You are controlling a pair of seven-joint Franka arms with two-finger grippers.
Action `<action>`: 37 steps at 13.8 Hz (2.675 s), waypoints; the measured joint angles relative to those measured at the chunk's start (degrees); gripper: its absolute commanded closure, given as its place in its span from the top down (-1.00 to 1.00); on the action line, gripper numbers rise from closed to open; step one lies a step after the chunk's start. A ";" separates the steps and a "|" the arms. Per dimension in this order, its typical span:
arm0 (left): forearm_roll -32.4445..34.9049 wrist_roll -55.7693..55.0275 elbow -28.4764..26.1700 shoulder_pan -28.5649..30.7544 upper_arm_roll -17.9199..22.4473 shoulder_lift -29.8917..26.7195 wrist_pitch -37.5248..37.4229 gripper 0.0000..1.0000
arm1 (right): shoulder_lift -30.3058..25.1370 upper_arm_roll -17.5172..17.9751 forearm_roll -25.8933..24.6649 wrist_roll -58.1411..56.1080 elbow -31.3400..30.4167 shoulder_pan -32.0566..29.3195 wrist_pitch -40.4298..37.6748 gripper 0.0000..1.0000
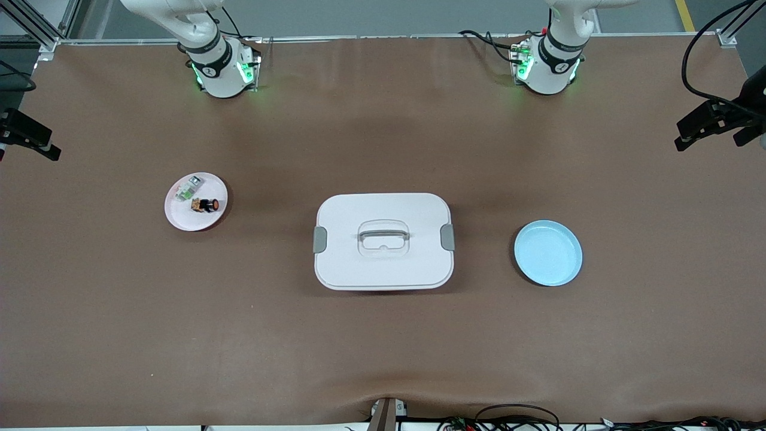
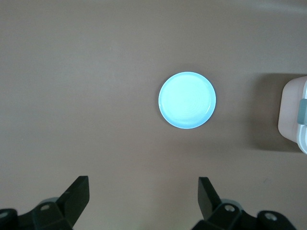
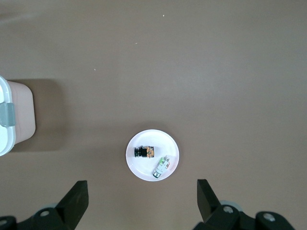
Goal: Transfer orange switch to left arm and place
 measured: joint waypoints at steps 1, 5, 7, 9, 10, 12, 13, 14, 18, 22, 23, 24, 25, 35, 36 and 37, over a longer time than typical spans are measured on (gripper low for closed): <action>0.00 0.00 0.00 0.00 0.00 0.00 0.00 1.00 | 0.00 -0.07 0.00 0.34 0.00 -0.03 0.00 1.00; 0.00 0.00 0.00 0.00 0.00 0.00 0.00 1.00 | 0.00 -0.25 0.00 2.45 0.00 -0.18 -0.02 1.00; 0.00 0.00 0.11 0.00 0.00 0.00 0.00 1.00 | 0.00 -0.28 0.00 2.68 -0.01 -0.20 -0.07 1.00; 0.00 0.00 0.39 0.04 0.01 0.00 0.00 1.00 | 0.00 -0.28 0.00 2.75 -0.03 -0.20 -0.20 1.00; 0.00 0.00 0.47 0.07 0.01 0.00 0.00 1.00 | 0.00 -0.28 0.00 2.77 -0.05 -0.20 -0.23 1.00; 0.00 -0.05 0.47 0.10 0.02 0.05 -0.06 1.00 | 0.00 -0.28 0.00 2.79 -0.07 -0.20 -0.45 1.00; 0.00 -0.07 0.45 0.10 0.02 0.17 -0.22 1.00 | 0.00 -0.28 0.00 2.80 -0.07 -0.20 -0.73 1.00; 0.00 -0.09 0.42 0.10 0.01 0.37 -0.39 1.00 | 0.00 -0.28 0.00 2.81 -0.08 -0.20 -0.87 1.00; 0.00 -0.09 0.37 0.02 -0.11 1.58 -0.45 1.00 | 0.00 -0.28 0.00 2.81 -0.12 -0.19 -0.88 1.00; 0.00 -0.15 -0.76 -0.31 -0.57 2.22 -0.35 1.00 | 0.00 -0.23 0.00 2.81 -0.12 -0.13 -0.73 1.00; 0.00 -0.16 -1.16 -0.33 -0.79 2.32 -0.23 1.00 | 0.00 -0.20 0.00 2.81 -0.12 -0.12 -0.71 1.00; 0.00 -0.17 -1.52 -0.35 -1.10 2.39 -0.12 1.00 | 0.00 -0.19 0.00 2.81 -0.12 -0.11 -0.71 1.00; 0.00 -0.32 -2.01 -0.38 -1.45 2.41 0.10 1.00 | 0.00 -0.19 -0.01 2.81 -0.12 -0.11 -0.71 1.00; 0.00 -2.10 -5.84 -0.39 -3.22 2.53 4.02 1.00 | 0.00 -0.15 -0.03 2.81 -0.17 -0.04 -0.72 1.00; 0.00 -2.10 -6.35 -0.39 -3.22 2.53 5.10 1.00 | 0.00 -0.15 -0.03 2.81 -0.30 -0.05 -0.71 1.00; 0.00 -2.10 -6.95 -0.40 -3.22 2.58 6.34 1.00 | 0.00 -0.17 -0.04 2.81 -0.50 -0.06 -0.70 1.00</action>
